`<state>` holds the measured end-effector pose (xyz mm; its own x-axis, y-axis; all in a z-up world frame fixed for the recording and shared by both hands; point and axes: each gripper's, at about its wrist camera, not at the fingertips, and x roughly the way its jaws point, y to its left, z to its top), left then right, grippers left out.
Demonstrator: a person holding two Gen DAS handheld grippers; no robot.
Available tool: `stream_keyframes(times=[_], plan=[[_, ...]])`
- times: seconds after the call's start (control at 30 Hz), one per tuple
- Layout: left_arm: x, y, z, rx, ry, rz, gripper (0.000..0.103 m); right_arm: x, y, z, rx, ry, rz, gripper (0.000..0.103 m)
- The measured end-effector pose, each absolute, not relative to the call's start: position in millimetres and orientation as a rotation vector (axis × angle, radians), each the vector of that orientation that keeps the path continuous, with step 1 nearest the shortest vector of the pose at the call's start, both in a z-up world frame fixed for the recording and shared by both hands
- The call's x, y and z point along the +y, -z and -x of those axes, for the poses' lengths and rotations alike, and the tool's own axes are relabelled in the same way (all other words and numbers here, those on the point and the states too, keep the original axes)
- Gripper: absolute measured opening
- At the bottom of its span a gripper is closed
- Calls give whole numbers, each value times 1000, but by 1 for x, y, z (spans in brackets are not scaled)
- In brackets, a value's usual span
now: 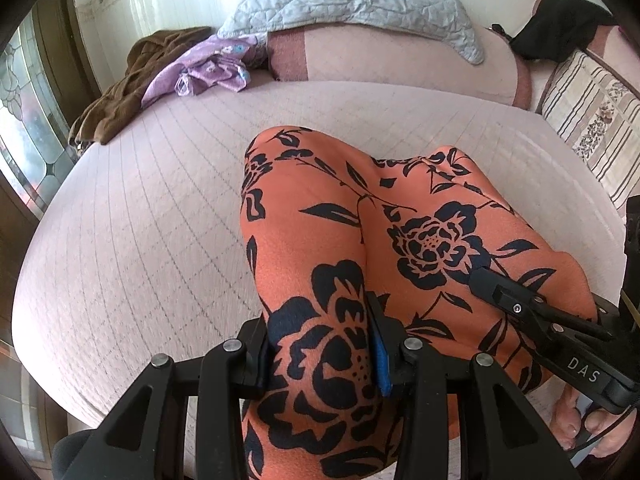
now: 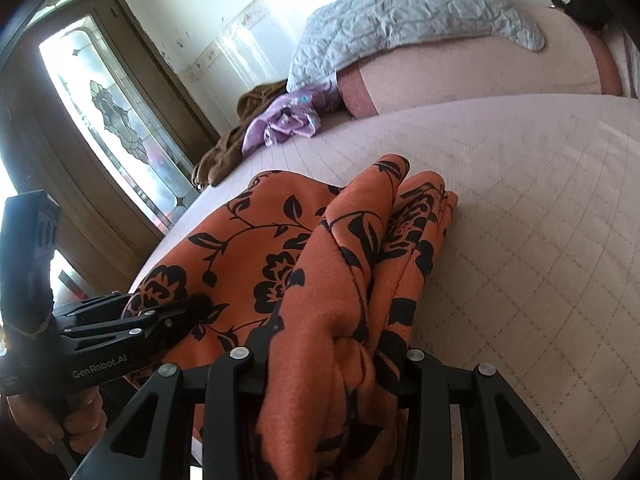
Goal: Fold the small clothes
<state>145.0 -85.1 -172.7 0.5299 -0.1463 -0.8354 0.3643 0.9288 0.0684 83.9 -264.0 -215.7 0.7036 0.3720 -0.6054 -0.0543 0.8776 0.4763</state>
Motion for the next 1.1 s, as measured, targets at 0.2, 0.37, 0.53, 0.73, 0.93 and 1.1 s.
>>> stream_keyframes(times=[0.2,0.37,0.53,0.73,0.93,1.1], plan=[[-81,185,-148,990,305,-256,45,-260,221,-86,799,-247,-446,40],[-75,193,-151,1002,300,-268,57,-260,229,-92,854,-229,-453,47],[-69,186,-142,932,267,-367,73,-264,227,-90,870,-200,-445,57],[-58,171,-123,838,245,-463,73,-271,197,-65,802,-99,-330,59],[-47,174,-115,828,231,-454,75,-252,162,-34,599,-140,-203,53],[-41,190,-121,848,212,-427,86,-218,188,-43,743,-157,-77,41]])
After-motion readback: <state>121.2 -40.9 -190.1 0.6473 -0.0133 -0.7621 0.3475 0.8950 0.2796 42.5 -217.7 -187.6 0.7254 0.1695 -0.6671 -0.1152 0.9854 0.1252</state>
